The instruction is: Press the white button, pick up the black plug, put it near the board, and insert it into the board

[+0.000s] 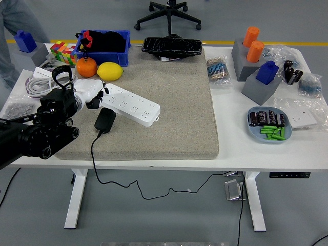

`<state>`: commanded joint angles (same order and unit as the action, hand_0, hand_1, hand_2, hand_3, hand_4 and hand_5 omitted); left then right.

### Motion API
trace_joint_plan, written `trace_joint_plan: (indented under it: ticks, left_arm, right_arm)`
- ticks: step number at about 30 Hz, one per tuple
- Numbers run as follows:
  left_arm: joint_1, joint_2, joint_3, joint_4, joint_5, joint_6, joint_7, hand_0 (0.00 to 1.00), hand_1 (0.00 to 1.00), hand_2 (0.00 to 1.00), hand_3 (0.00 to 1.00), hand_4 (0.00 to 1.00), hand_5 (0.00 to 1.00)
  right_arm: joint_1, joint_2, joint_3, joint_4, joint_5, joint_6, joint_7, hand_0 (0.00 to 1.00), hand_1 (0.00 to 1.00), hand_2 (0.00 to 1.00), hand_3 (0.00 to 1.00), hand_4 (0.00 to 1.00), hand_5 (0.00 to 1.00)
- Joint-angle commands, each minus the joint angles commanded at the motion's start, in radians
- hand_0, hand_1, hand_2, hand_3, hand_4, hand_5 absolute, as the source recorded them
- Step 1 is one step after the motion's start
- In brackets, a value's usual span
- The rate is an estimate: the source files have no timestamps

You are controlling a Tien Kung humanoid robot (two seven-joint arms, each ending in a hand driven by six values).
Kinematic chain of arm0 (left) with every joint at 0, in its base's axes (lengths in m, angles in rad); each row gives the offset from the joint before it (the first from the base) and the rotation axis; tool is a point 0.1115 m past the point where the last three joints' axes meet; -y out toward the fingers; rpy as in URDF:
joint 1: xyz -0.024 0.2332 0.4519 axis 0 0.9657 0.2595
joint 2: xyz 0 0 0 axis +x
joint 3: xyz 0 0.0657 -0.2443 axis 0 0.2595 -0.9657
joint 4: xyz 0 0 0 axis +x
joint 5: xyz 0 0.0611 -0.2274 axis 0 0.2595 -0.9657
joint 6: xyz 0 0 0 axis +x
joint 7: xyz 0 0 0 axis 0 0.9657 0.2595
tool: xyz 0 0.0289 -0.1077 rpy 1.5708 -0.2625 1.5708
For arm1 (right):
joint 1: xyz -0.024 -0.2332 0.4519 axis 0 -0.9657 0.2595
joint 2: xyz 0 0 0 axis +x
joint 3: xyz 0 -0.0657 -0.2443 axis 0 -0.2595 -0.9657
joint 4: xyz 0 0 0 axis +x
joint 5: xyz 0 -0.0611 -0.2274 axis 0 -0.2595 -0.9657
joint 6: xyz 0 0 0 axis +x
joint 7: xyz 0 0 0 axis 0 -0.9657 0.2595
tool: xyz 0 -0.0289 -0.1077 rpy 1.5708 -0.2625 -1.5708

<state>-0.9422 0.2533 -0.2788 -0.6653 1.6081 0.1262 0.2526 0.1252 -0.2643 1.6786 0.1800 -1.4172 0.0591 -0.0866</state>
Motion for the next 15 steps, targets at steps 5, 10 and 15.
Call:
trace_joint_plan:
  ticks: [5, 10, 15]
  left_arm:
    - [0.0, -0.011, 0.0, 0.012, -0.008, 0.005, 0.001, 0.009, 0.014, 0.225, 0.701, 0.002, 0.002]
    - [-0.005, -0.03, -0.003, 0.035, -0.005, 0.012, 0.005, 0.009, 0.014, 0.225, 0.701, 0.002, 0.002]
    - [-0.017, -0.056, 0.007, 0.065, -0.001, 0.01, 0.018, 0.007, 0.014, 0.228, 0.701, 0.002, 0.002]
  right_arm:
    - [0.0, 0.002, -0.004, 0.0, 0.003, 0.001, 0.0, 0.877, 0.77, 0.723, 0.751, 0.895, 0.727]
    - [0.0, 0.003, -0.009, 0.0, 0.005, 0.001, 0.0, 0.877, 0.77, 0.723, 0.751, 0.895, 0.727]
    - [0.001, 0.004, -0.011, 0.0, 0.008, 0.002, 0.0, 0.878, 0.767, 0.723, 0.751, 0.893, 0.725]
